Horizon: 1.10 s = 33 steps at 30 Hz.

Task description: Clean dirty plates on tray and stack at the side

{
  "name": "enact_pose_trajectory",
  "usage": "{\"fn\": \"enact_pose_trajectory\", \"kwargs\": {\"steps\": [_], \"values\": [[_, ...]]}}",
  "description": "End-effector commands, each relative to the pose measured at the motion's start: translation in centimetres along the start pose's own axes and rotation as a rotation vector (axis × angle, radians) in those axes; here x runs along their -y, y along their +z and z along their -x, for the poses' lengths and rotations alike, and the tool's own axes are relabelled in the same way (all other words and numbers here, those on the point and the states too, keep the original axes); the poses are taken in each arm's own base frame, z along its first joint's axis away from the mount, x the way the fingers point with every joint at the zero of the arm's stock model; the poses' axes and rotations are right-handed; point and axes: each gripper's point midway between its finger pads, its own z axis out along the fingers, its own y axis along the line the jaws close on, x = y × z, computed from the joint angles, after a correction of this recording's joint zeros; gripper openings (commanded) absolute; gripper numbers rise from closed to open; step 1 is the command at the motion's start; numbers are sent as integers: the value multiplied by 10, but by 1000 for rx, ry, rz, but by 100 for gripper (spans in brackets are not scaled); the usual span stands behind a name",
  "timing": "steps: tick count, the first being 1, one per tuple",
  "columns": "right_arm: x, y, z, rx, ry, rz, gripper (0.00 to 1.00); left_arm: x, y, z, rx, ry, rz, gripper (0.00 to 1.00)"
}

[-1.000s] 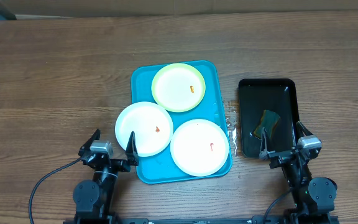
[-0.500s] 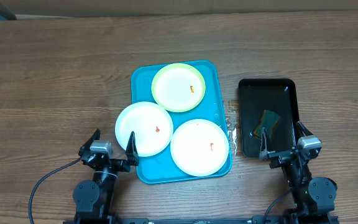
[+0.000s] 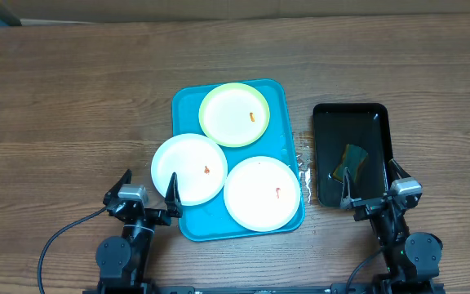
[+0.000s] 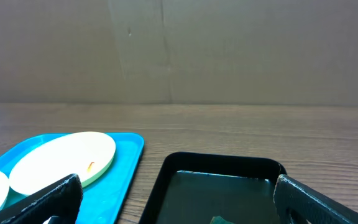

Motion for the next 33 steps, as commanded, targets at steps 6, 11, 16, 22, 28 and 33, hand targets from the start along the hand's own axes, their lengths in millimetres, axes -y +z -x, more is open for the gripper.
{"fn": "enact_pose_trajectory", "kwargs": {"steps": [6,11,16,22,28,33], "values": [[-1,0,-1,5,-6,6,100,-2,0,-1,-1,8,10,100],[-4,0,-1,3,103,22,100,10,0,-1,-5,-67,-56,100],[-8,0,-1,-2,265,45,100,24,-2,0,-21,-250,-140,100],[-38,-5,8,-7,314,220,100,53,-10,26,51,-249,-311,100],[-58,-20,56,62,285,332,100,62,-27,82,131,-191,-330,100],[-64,-35,96,18,291,335,100,66,-35,109,4,-163,-294,100]]}}
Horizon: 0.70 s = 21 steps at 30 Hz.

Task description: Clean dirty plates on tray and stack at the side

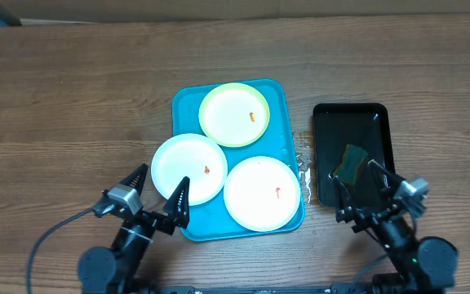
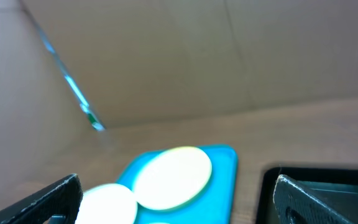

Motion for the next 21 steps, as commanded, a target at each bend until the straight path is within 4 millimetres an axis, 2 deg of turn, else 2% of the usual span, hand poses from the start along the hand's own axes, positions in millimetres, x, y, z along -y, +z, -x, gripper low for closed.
{"fn": "enact_pose_trajectory", "kwargs": {"steps": [1,5,10,15,18,21], "values": [[-29,-11,40,-9,2,45,100,16,-3,29,-71,21,2,100],[-40,-14,62,-122,-17,3,100,17,3,36,-256,-55,65,100],[-36,4,73,-328,40,-64,100,17,16,45,-436,-133,115,100],[-18,37,54,-608,173,-144,100,12,29,47,-538,-176,152,100],[-4,63,41,-700,239,-165,100,30,39,50,-550,-237,47,100],[1,87,20,-772,392,-153,100,45,46,53,-556,-257,-59,100]]}}
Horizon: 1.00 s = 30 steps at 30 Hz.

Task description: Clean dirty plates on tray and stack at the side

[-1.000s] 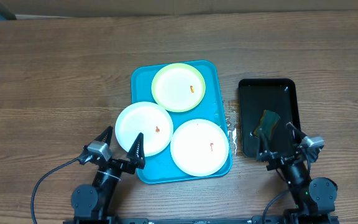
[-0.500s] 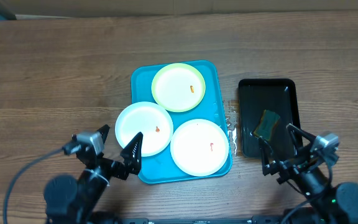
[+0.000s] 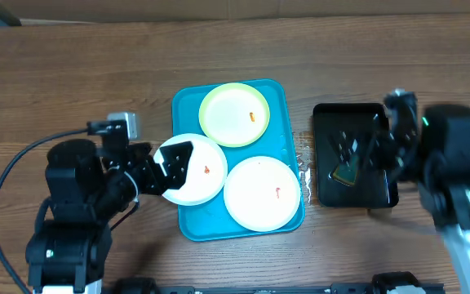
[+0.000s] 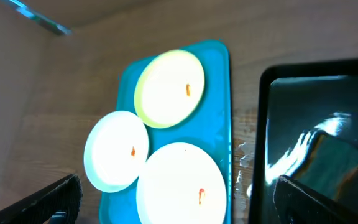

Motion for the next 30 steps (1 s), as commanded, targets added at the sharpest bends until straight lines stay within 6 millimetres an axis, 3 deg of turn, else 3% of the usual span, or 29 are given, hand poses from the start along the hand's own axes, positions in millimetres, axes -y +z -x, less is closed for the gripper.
{"fn": "enact_pose_trajectory", "kwargs": {"steps": [1,3,5,8,12,15,18,23,30], "values": [[-8,24,2,-87,116,81,100,29,-3,3,-26,7,-149,100],[-3,41,-2,-142,145,95,100,27,-1,1,-39,0,-143,100],[4,53,-6,-179,168,81,88,21,1,-1,-45,17,-111,100],[16,64,-11,-212,188,41,79,-4,7,-11,-91,-24,8,98],[51,63,-15,-199,221,-157,75,-40,17,-39,-223,-79,181,88],[69,59,-21,-202,226,-263,72,-56,25,-52,-296,-88,268,88],[89,58,-28,-198,255,-364,70,-60,37,-67,-387,-64,280,86],[108,65,-40,-207,297,-437,58,-77,51,-76,-453,-55,361,87],[135,102,-57,-263,329,-476,43,-62,74,-94,-544,-46,283,84]]}}
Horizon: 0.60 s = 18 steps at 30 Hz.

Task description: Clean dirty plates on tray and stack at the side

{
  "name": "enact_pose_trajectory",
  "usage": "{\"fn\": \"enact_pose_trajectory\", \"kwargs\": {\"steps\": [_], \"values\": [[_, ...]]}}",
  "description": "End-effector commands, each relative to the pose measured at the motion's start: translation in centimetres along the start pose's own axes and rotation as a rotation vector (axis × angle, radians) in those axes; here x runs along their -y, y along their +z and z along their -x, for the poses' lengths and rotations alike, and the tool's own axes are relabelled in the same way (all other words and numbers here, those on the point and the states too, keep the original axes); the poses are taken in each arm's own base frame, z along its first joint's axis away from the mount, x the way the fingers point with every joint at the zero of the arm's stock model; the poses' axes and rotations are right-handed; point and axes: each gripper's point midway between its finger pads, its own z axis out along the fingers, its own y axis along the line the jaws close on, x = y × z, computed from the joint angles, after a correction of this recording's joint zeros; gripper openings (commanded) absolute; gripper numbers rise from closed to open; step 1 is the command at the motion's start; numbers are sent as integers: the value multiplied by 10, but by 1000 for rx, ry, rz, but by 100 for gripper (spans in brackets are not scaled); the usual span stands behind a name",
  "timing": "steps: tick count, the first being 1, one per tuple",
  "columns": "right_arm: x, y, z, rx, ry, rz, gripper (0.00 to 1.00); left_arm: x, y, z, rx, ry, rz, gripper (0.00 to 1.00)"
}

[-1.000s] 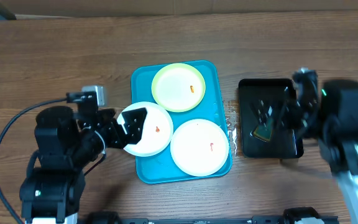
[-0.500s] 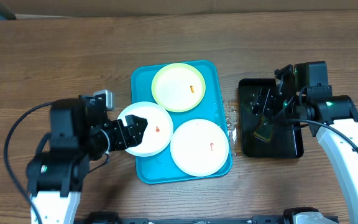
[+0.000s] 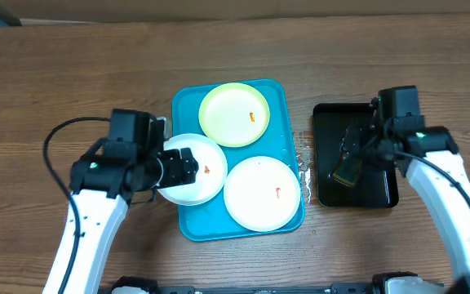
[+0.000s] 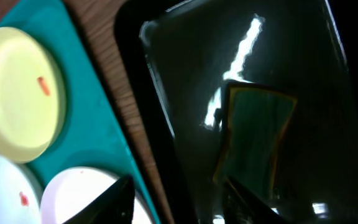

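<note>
A blue tray (image 3: pixel 288 122) carries three plates, each with a small red-orange smear: a yellow-green one (image 3: pixel 235 114) at the back, a white one (image 3: pixel 202 175) on the left, and a pale one (image 3: pixel 262 193) at the front right. My left gripper (image 3: pixel 183 166) hangs over the white plate's left part, its jaws apparently open. A green-yellow sponge (image 4: pixel 253 140) lies in the wet black tray (image 4: pixel 166 124). My right gripper (image 4: pixel 179 208) is open just above that tray, with the sponge close ahead of its fingers (image 4: pixel 107 205).
Water drops lie on the wood (image 3: pixel 304 159) between the two trays. Bare wooden table (image 3: pixel 72 82) surrounds both trays. A cardboard wall runs along the far edge. The left arm's cable (image 3: pixel 55 155) loops over the table to the left.
My right gripper has come down closer to the black tray and the sponge, which fills more of the wrist view. The left gripper stays over the white plate, with its arm stretched out lower.
Both arms were folded at the table's front edge with grippers open. Then they were raised and tilted. A second ago the left gripper was over the white plate and the right over the black tray. Now both are lower over those same spots.
</note>
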Motion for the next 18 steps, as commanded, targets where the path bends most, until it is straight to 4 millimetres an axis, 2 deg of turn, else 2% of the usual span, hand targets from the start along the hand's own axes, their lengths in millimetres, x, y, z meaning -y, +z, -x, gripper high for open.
{"fn": "enact_pose_trajectory", "kwargs": {"steps": [1,4,6,9,14,16,18], "values": [[16,32,-8,-68,25,-74,40,18,4,-3,-24,76,-30,83],[27,55,-12,-111,47,-125,33,36,4,-13,-46,135,-60,85],[41,66,-16,-128,92,-197,31,52,2,-21,-64,179,-102,87],[55,83,-27,-185,122,-262,27,73,-4,-33,-84,232,-135,89],[67,102,-38,-238,130,-310,16,88,-5,-46,-102,278,-156,89],[68,108,-40,-250,132,-310,4,91,-5,-46,-96,295,-157,91],[62,106,-41,-269,118,-280,4,89,-4,-43,-82,298,-139,91]]}}
